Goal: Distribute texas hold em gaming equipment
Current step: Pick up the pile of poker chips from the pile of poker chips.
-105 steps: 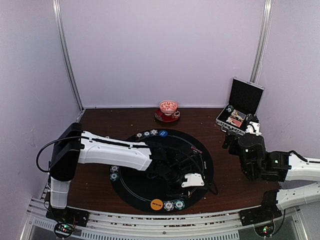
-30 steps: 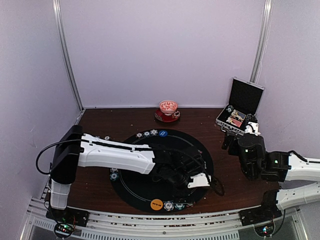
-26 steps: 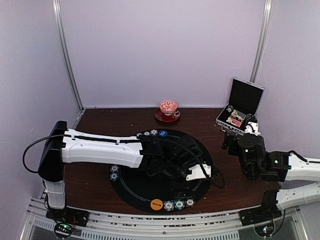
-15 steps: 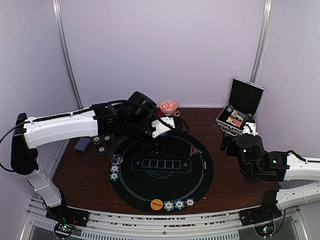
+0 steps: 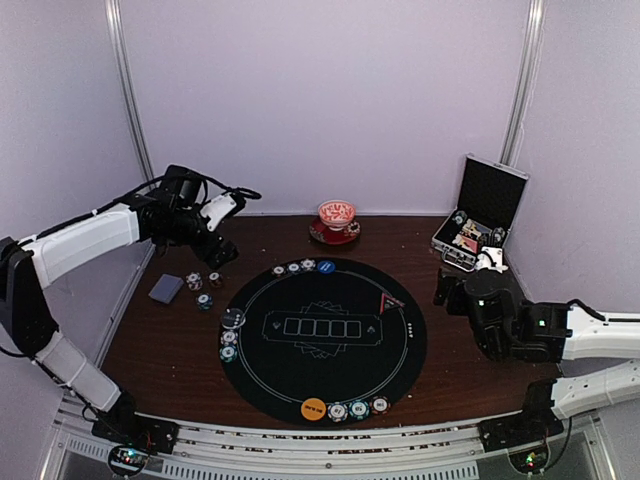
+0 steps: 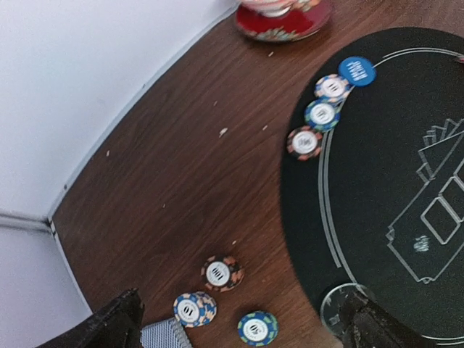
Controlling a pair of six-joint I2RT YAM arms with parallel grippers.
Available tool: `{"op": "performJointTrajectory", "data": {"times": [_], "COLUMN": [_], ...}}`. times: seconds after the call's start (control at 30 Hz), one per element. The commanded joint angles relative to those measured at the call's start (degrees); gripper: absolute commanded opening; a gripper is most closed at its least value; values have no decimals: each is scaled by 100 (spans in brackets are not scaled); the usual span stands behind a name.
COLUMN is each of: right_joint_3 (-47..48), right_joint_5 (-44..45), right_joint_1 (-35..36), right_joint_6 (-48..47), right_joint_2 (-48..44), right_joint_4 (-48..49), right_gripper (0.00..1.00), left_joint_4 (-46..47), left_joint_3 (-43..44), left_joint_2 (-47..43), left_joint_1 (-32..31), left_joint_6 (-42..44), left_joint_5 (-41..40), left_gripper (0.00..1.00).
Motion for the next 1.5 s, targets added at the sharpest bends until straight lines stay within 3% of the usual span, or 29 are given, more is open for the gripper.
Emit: {"op": "performJointTrajectory", "data": {"times": [0.0, 0.3, 0.87, 1.47], "right_joint_3": [34, 59, 53, 61], "right_joint_5": [-87, -143, -165, -172], "right_joint_1": [-19, -19, -18, -15], "right_joint_6": [-83, -108, -116, -121], "right_joint_2": [52, 65, 82, 44], "right_joint_4": [55, 46, 51, 46], "right_gripper": [100, 100, 100, 100], "left_joint_4": [292, 646, 872, 927], "left_joint_3": [-202, -319, 146, 260], "left_joint_2": [440, 1221, 2332, 2607], "left_joint_1": [870, 1218, 1274, 1402], "left_joint_6": [-12, 103, 112, 69], "left_joint_5": [638, 835, 756, 772], "left_gripper": [98, 98, 86, 70]}}
